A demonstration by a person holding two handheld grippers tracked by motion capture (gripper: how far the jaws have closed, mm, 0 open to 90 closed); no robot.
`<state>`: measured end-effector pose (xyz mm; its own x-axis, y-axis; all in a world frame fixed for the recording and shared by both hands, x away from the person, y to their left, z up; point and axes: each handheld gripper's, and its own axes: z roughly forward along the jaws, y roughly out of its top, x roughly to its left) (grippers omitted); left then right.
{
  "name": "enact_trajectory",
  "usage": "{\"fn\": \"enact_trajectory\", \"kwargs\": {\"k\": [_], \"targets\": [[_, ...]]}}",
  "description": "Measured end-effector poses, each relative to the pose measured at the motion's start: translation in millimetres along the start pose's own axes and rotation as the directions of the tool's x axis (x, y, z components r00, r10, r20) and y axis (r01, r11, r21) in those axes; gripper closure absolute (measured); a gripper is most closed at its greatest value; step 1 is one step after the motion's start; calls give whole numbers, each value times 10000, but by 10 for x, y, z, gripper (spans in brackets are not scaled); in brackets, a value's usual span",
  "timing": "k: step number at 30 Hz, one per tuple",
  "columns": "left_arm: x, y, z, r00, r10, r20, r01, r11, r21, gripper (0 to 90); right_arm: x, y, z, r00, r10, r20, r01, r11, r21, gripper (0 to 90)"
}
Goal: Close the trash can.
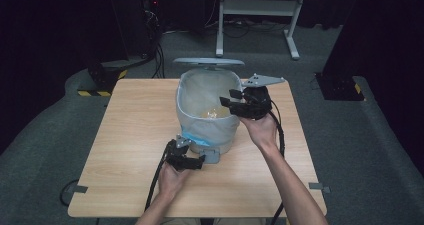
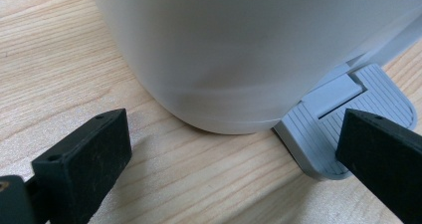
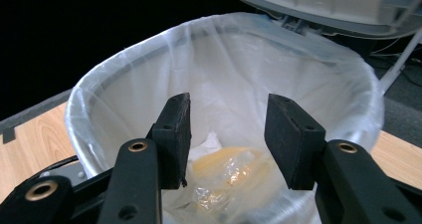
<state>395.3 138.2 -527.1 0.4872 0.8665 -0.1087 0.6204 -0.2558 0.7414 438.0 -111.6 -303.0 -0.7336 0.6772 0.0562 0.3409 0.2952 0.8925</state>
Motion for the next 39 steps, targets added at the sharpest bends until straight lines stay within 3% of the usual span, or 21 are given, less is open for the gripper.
{"fn": "enact_trajectory", "kwargs": {"k": [19,39], "targets": [[4,1,0,10000,24,-14,-24,10000,-2,10,-88,-170,-211,9994,300,196,-287,9974,-665,536],[4,1,5,9999,-130,74,130,9999,3,10,-177,-399,-425,9970,548,544,-492,9938,-1000,539]]}}
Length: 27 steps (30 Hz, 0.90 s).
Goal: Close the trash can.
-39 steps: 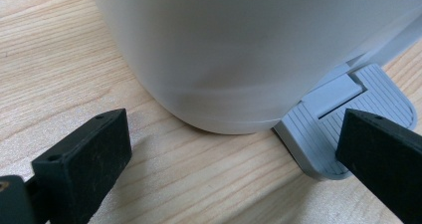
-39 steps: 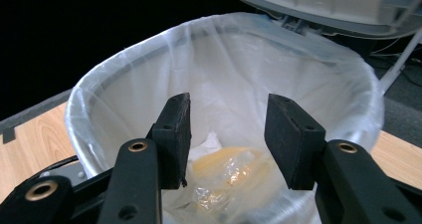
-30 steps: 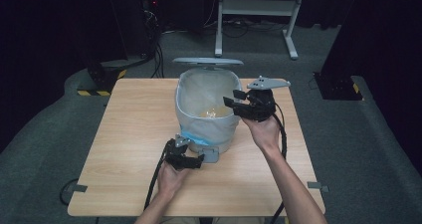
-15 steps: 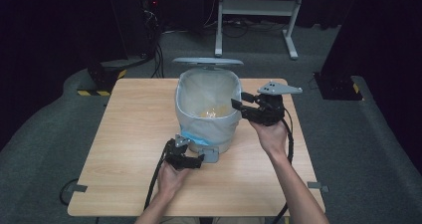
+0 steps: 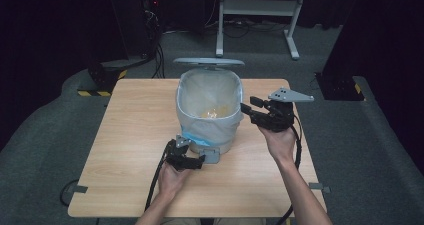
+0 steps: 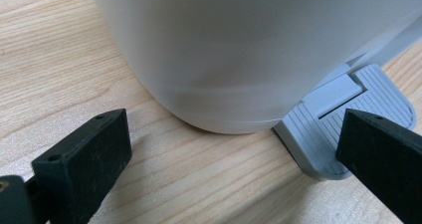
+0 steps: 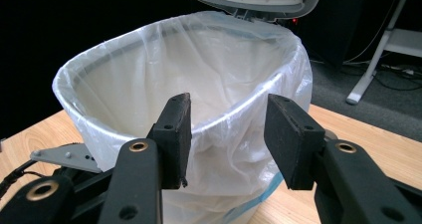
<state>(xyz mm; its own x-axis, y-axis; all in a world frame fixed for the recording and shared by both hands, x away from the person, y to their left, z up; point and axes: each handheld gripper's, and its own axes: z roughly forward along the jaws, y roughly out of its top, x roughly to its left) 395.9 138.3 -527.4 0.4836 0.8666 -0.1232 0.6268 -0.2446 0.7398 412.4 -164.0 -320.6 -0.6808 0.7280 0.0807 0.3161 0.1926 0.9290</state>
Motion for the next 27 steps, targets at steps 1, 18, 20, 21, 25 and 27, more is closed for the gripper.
{"fn": "enact_trajectory", "kwargs": {"k": [1,18,20,21,25,27], "targets": [[0,0,1,10000,8,1,-8,10000,-4,10,1,-8,-9,10000,1,21,-1,10000,9,539],[-2,-1,0,10000,12,-11,-12,10000,-15,10,-22,-217,-171,9999,24,116,-22,9999,-137,539],[-2,-1,0,10000,11,-11,-11,10000,-15,9,-32,-257,-191,9999,47,150,-45,9999,-124,540],[-1,-1,0,10000,16,-8,-16,10000,-7,10,-37,-277,-199,9998,89,164,-87,9999,-111,540],[1,0,1,10000,-3,8,3,10000,-1,10,-55,-345,-220,9997,175,187,-173,9998,-76,539],[1,0,1,10000,-1,7,1,10000,1,9,-61,-377,-232,9996,213,210,-212,9998,-49,540]]}}
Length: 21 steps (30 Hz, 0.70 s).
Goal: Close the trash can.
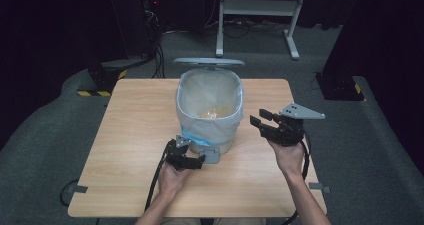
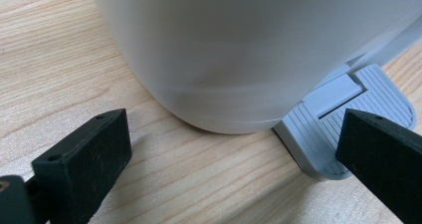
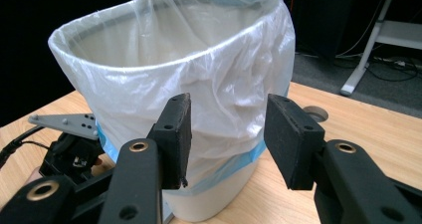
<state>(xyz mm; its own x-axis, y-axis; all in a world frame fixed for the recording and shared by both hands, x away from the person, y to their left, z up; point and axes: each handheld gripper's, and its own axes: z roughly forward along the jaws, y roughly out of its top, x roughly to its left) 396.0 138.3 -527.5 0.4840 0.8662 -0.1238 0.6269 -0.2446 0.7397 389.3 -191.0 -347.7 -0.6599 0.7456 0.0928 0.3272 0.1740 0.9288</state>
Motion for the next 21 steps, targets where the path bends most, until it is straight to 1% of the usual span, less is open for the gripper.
{"fn": "enact_trajectory", "kwargs": {"k": [4,7,11,18,21], "targets": [[0,0,0,10000,-6,2,6,10000,-2,10,-4,-56,-15,10000,31,33,-31,10000,-10,539],[0,0,0,10000,-2,-1,2,10000,-1,9,-1,-130,-8,10000,29,77,-30,10000,82,539],[-1,0,0,10000,-5,-4,5,10000,-5,10,-11,-273,29,9997,31,224,-38,9995,309,540],[-2,0,0,10000,-4,-10,4,10000,-9,9,-63,-509,73,9989,274,379,-294,9982,531,539],[-5,-1,-1,10000,10,-32,-10,10000,-18,9,-75,-606,92,9983,301,501,-334,9974,645,540]]}}
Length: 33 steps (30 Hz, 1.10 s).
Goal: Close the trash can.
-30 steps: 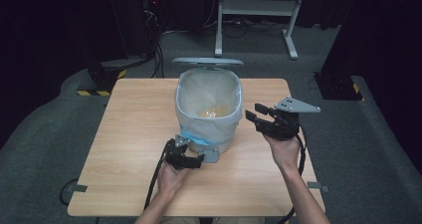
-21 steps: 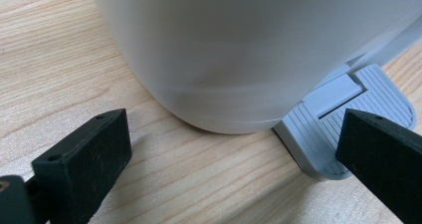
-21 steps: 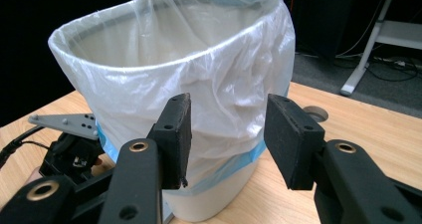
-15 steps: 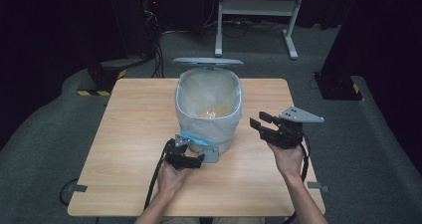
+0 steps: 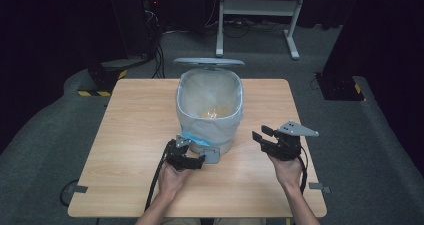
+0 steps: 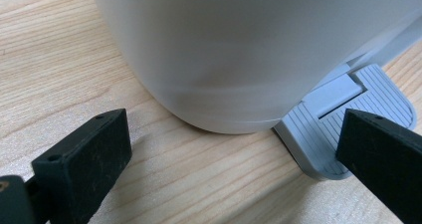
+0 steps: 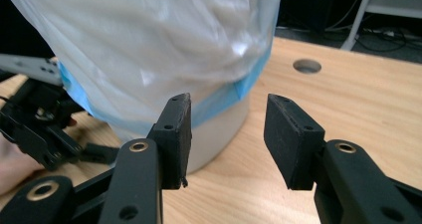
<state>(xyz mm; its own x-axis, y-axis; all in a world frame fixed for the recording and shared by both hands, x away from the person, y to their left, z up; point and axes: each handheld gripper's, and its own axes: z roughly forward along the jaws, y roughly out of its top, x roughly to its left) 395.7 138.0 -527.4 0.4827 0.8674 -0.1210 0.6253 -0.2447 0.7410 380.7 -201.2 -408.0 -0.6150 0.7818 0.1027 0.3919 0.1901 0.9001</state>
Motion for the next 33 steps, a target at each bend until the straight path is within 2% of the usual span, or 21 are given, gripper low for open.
{"fn": "enact_trajectory", "kwargs": {"k": [6,8,14,18,23,29,31,33], "targets": [[2,1,1,10000,-19,18,19,10000,8,9,-49,-308,130,9997,161,184,-171,9982,571,544],[3,1,0,10000,-13,16,13,10000,16,9,-70,-405,176,9992,29,389,-61,9966,826,546],[-1,1,0,10000,-2,-14,2,10000,6,9,-166,-745,320,9965,427,719,-529,9878,1463,546],[-1,1,0,10000,0,-15,0,10000,9,9,-210,-892,389,9937,451,1029,-629,9823,1763,544],[0,1,0,10000,-7,-6,7,10000,11,9,-222,-985,444,9912,375,1268,-635,9761,2076,540],[3,1,0,10000,-28,21,28,10000,1,8,-207,-1013,483,9889,94,1480,-444,9710,2350,518],[8,2,0,10000,-77,54,77,10000,5,8,-216,-1011,508,9872,51,1596,-486,9617,2697,484],[25,4,-4,9999,-94,111,94,10000,23,7,-198,-1009,522,9854,-119,1701,-373,9584,2829,467]]}}
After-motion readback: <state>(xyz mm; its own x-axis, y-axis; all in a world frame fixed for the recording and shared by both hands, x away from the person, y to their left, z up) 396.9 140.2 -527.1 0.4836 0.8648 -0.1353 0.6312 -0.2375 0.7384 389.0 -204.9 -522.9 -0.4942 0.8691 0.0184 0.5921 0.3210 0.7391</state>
